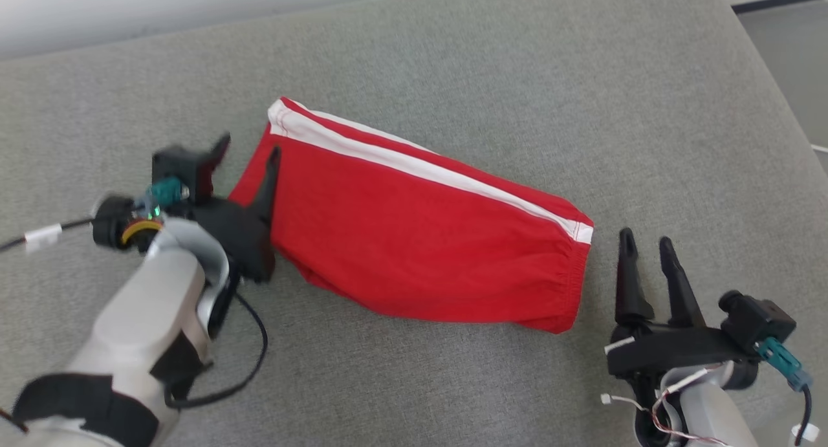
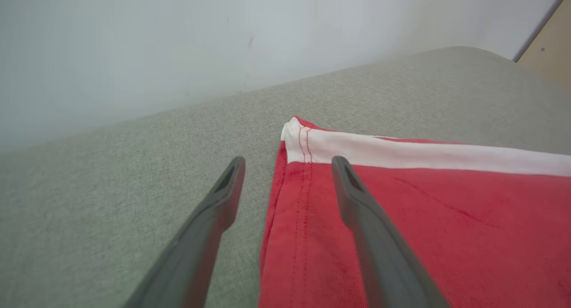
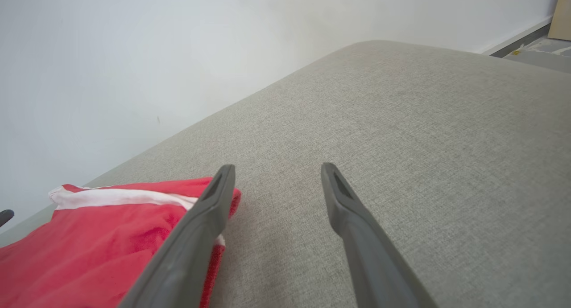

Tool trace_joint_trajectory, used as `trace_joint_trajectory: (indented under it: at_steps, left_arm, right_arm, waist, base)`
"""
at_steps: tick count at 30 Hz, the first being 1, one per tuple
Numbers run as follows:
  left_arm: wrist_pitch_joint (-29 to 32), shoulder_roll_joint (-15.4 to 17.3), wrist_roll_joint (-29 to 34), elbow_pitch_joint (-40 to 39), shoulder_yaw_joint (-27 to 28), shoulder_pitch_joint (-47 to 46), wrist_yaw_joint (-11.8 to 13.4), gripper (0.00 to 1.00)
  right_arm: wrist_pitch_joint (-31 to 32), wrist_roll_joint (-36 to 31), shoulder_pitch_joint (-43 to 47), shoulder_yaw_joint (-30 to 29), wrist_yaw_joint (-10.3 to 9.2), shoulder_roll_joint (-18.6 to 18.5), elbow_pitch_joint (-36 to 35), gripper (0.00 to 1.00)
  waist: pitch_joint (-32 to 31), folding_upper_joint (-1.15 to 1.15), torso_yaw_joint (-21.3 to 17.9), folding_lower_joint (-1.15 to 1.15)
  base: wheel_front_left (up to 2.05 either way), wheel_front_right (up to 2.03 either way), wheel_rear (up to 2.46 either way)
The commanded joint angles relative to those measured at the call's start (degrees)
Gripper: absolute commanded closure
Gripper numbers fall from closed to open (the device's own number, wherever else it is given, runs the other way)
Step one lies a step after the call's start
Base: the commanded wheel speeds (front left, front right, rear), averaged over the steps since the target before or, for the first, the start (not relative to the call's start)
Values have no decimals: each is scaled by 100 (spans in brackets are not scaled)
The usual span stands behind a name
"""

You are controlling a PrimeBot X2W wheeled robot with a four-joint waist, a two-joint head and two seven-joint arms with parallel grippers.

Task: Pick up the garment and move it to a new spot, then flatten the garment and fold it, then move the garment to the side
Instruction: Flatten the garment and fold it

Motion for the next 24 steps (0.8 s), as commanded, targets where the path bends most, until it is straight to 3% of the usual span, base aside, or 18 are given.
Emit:
trace_joint_trajectory:
  at_steps: [1,8,17,18,19,20,21,24]
  left_arm:
    - [-16,-67,-87,62,70,231,-26,0]
    - [5,-212,-318,480,111,543,-163,0]
    - [542,-340,-334,1031,-129,534,-278,0]
    - [591,-350,-325,1092,-160,544,-266,13]
    - [607,-351,-280,1142,-202,545,-269,45]
    - [596,-363,-275,1187,-209,552,-270,58]
    - [571,-383,-286,1225,-212,577,-272,100]
    - [457,-408,-335,1288,-207,650,-277,100]
  right_arm:
    - [0,-73,109,-92,-15,10,21,0]
    - [0,-180,235,-256,-15,11,79,0]
    - [0,-139,244,-221,-15,12,111,0]
    - [0,-128,241,-216,-15,12,115,0]
    - [0,-117,238,-209,-15,11,116,0]
    - [0,-118,236,-206,-15,10,114,0]
    - [0,-117,240,-202,-15,11,115,0]
    - [0,-115,287,-207,-15,10,126,0]
  waist:
    - [-174,0,119,1]
    - [-261,0,78,1]
    - [-282,0,-55,1]
    - [-292,0,-70,1]
    - [-302,0,-84,1]
    - [-313,0,-94,1]
    - [-335,0,-102,1]
    - [-423,0,-105,1]
  base:
    - [0,0,0]
    - [0,0,0]
    - [0,0,0]
    - [0,0,0]
    - [0,0,0]
    - [0,0,0]
    - [0,0,0]
    - [0,0,0]
